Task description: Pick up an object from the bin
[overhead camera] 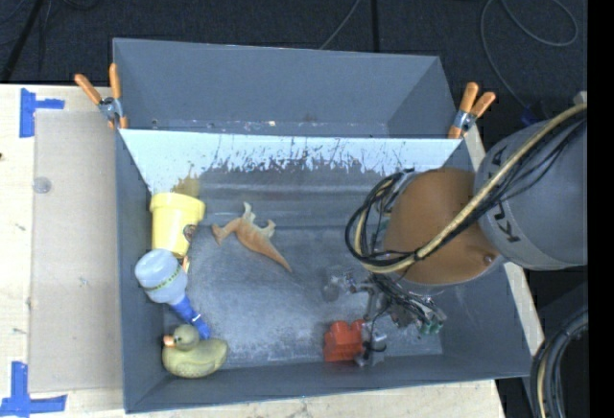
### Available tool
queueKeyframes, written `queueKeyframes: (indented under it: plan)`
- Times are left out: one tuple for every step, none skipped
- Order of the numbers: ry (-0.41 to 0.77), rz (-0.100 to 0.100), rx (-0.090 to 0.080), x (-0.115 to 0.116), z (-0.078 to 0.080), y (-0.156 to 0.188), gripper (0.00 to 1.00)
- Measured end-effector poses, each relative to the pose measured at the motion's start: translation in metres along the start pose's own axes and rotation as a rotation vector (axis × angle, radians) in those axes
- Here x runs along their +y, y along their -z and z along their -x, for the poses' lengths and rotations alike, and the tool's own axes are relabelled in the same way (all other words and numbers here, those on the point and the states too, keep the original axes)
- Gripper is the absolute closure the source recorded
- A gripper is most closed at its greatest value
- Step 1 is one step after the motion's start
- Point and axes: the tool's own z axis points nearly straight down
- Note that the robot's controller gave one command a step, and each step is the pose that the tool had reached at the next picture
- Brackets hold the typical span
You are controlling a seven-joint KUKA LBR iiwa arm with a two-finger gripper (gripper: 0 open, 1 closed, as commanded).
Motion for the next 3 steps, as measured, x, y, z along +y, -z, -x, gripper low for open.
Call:
queueKeyframes:
  plan:
    - [0.117,0.001,-0.002,0.014,0.01,0.001,1.0]
    - [0.116,0.001,-0.002,0.014,0.01,0.001,1.0]
    - [0.108,0.002,-0.002,0.011,0.013,0.096,1.0]
